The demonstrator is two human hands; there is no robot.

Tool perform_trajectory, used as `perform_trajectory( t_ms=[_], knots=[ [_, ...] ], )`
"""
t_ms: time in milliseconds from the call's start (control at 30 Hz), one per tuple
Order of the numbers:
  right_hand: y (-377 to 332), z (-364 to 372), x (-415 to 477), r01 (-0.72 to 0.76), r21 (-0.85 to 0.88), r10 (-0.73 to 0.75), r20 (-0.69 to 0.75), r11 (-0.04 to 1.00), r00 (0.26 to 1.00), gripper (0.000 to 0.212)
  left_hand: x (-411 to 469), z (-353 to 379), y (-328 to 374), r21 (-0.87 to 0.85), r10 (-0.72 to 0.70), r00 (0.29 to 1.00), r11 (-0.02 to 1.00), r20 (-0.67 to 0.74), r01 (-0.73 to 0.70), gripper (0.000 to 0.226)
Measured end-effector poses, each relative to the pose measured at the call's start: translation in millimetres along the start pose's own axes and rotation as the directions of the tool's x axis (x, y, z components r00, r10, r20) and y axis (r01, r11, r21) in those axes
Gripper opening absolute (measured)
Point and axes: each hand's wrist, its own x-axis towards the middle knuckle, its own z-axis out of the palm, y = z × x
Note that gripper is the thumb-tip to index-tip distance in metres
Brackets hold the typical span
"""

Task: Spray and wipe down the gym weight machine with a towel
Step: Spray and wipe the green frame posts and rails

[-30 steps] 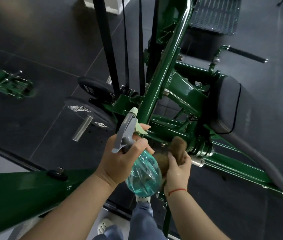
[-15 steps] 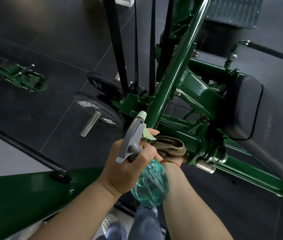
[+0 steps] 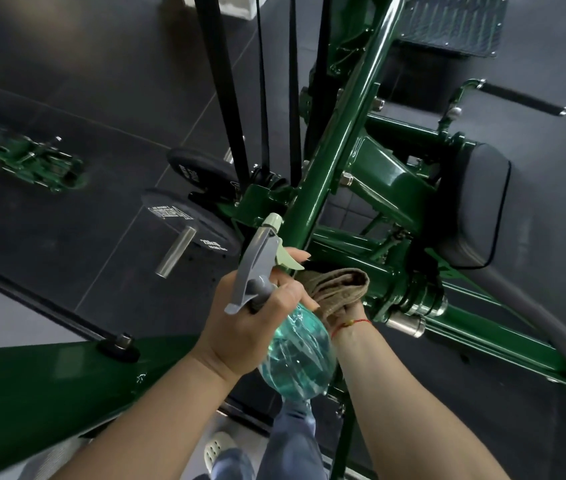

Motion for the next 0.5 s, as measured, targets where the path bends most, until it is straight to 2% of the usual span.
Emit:
perform_trajectory(
  t_ms=[33,100,200,267,333,400,500],
  knots=[
    [-1.2,-2.9,1.7,-0.029,-0.03,0.029,0.019,0.999,0.999,0.061,0.1,-2.3,-2.5,0.005,0.006,1.0,1.0,-0.014,-0.006,0.042],
    [-7.2,-7.6,9.1,-0.017,-0.083,0.014,-0.035,0.996,0.999,0.058,-0.9,-1.9,-3.3,0.062,0.04,0.999,0.997,-0.02,-0.039,0.042],
    [-26.1,-21.8,22.5,0.139,-0.098,-0.143,-0.04,0.986,0.989,0.043,-0.5,-1.7,-6.2,0.101,0.064,0.998,0.993,-0.011,-0.063,0.043],
    [-45.0,-20.9,9.4,0.276,-0.2,-0.273,0.042,0.94,0.961,0.031,-0.7,-1.5,-3.3,0.053,0.027,0.999,0.998,-0.025,-0.026,0.044],
    [-73.8,-5.9,-18.9,0.349,-0.21,-0.331,0.117,0.913,0.937,0.033,-0.5,-0.2,-0.4,0.069,0.049,0.998,0.997,-0.049,-0.045,0.043],
    [-103.6,24.5,-55.7,0.513,-0.312,-0.485,0.168,0.8,0.858,0.031,-0.8,0.3,3.0,0.059,0.085,0.994,0.995,-0.071,-0.081,0.04],
    [-121.7,56.8,-73.8,0.703,-0.367,-0.603,0.362,0.609,0.711,0.007,0.1,0.8,6.6,0.003,0.042,0.996,0.999,-0.077,-0.041,0.044]
  ],
)
